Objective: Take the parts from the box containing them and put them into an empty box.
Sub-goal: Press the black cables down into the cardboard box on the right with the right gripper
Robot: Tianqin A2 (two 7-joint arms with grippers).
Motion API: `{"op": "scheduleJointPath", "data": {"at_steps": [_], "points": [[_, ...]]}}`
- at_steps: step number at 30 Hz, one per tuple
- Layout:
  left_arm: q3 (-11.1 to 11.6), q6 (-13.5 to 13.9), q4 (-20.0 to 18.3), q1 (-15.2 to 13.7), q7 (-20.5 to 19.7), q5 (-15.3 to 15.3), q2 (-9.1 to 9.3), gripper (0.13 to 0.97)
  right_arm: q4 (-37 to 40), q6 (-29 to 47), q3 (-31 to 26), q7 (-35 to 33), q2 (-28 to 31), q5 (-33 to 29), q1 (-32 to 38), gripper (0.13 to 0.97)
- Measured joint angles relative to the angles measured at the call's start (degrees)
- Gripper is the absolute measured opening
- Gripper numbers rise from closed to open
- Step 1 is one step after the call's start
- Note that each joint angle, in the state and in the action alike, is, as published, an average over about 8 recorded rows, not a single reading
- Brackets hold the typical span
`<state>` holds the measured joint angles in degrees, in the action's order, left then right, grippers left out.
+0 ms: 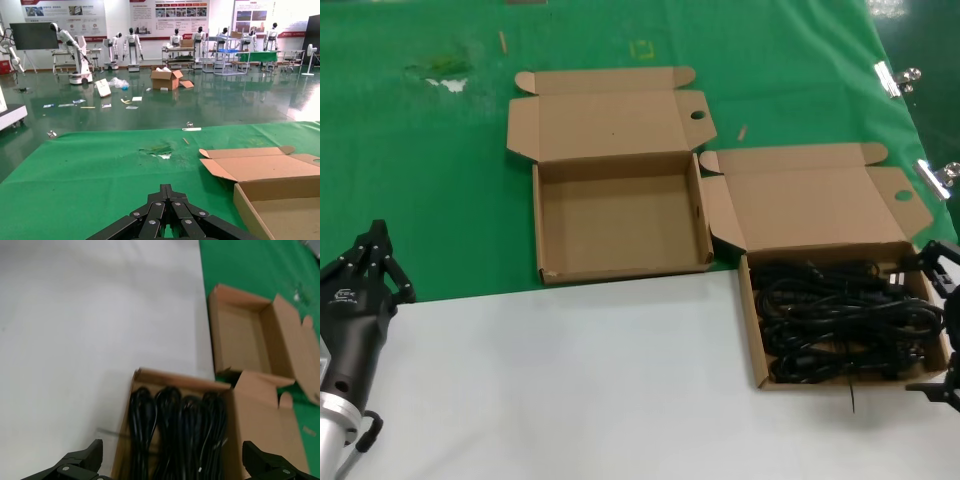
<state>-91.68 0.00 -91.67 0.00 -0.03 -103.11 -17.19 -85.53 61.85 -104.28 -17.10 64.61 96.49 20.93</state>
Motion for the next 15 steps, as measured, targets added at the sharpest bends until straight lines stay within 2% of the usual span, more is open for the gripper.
{"op": "scheduleJointPath", "data": {"at_steps": [15], "points": [[0.0, 0.0, 0.0, 0.0, 0.0, -0.01, 0.0, 0.14, 9.57, 0.24, -2.99, -4.65, -3.88, -4.93, 4.43, 0.956]]}}
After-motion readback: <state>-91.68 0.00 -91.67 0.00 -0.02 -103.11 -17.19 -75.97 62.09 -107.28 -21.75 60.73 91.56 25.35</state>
